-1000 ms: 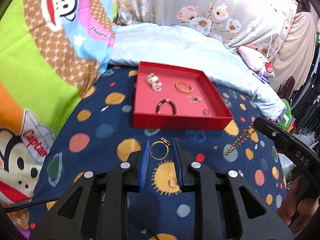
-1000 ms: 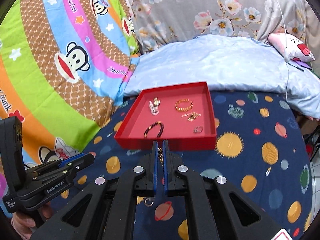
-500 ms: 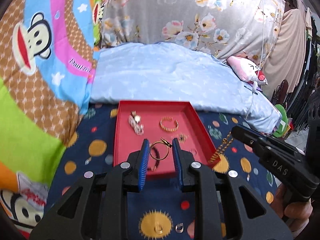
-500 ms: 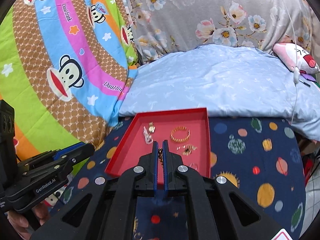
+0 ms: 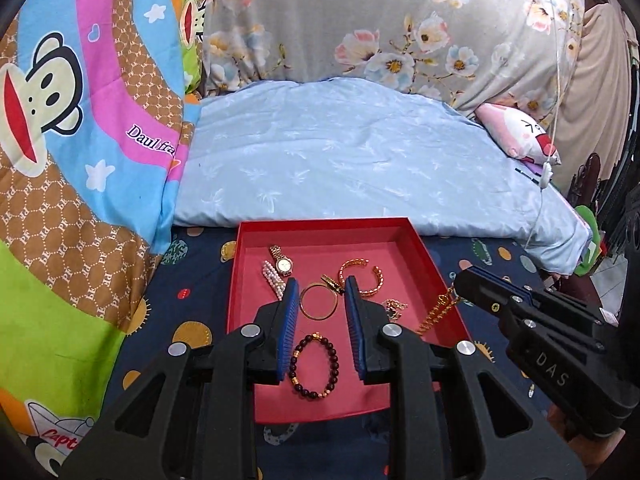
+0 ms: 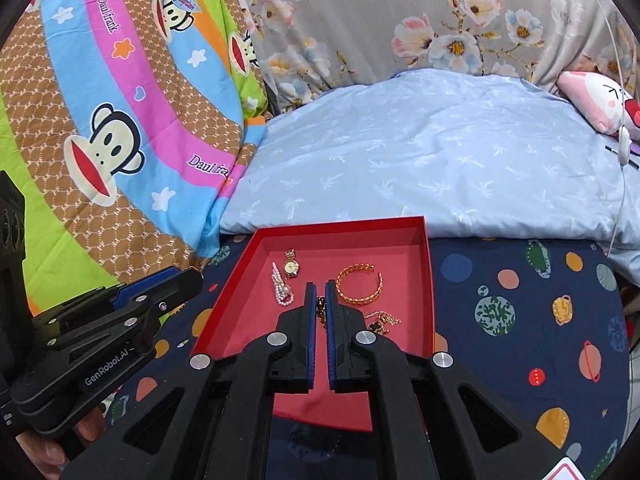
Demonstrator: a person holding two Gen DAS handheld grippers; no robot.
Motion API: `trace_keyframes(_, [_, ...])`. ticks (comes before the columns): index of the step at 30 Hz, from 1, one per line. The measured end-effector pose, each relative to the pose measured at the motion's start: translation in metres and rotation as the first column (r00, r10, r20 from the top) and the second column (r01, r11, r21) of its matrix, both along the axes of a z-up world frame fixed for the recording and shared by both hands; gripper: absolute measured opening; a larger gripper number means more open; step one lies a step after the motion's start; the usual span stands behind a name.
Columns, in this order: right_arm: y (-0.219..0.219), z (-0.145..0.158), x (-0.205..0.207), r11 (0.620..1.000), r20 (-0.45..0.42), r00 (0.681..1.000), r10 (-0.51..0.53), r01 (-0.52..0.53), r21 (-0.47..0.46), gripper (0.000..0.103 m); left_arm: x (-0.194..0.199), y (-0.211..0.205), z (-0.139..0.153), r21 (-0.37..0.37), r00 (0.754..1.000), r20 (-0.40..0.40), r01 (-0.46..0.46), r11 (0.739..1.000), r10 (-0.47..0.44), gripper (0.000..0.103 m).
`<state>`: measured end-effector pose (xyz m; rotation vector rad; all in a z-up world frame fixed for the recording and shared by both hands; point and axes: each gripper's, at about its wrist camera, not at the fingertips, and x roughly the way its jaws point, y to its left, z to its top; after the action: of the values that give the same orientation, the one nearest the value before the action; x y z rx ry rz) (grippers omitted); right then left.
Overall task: Organize jewelry
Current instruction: 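Lower the chain and earring into the tray and open both tools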
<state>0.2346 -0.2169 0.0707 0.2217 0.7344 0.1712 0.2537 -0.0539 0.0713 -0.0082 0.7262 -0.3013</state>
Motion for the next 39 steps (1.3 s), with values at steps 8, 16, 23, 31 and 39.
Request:
trace_keyframes(8, [-0.003,-0.02,0.017,1.0,-0.04,0.999,-0.015,0.015,0.005,0.003,0.02,-0.005,-0.019,0.027,0.999,-0.033,-0.018,0.999,0.019,0.023])
trace_keyframes(16, [0.003,-0.026,0.027,1.0,-0.055,0.998,-0.008,0.008,-0.004,0.004,0.036,-0.005,-0.026,0.027,0.998,-0.05,-0.036,0.999,0.037,0.023])
trace_keyframes(23, [0.005,-0.024,0.024,0.999,-0.028,0.999,-0.037,0.036,-0.031,0.024,0.042,-0.004,-0.03,0.027,0.996,-0.061,-0.062,0.998,0.064,0.053])
trace_keyframes(31, [0.001,-0.013,-0.005,0.999,-0.011,0.999,-0.04,0.04,-0.019,0.033,0.026,0.01,-0.027,0.015,0.994,-0.058,-0.09,0.996,0.09,0.057])
trace_keyframes(39, [0.002,-0.022,-0.067,0.999,-0.032,0.999,-0.04,0.041,0.003,0.033,-0.021,0.039,-0.027,-0.008,0.99,-0.074,-0.125,0.992,0.124,0.057])
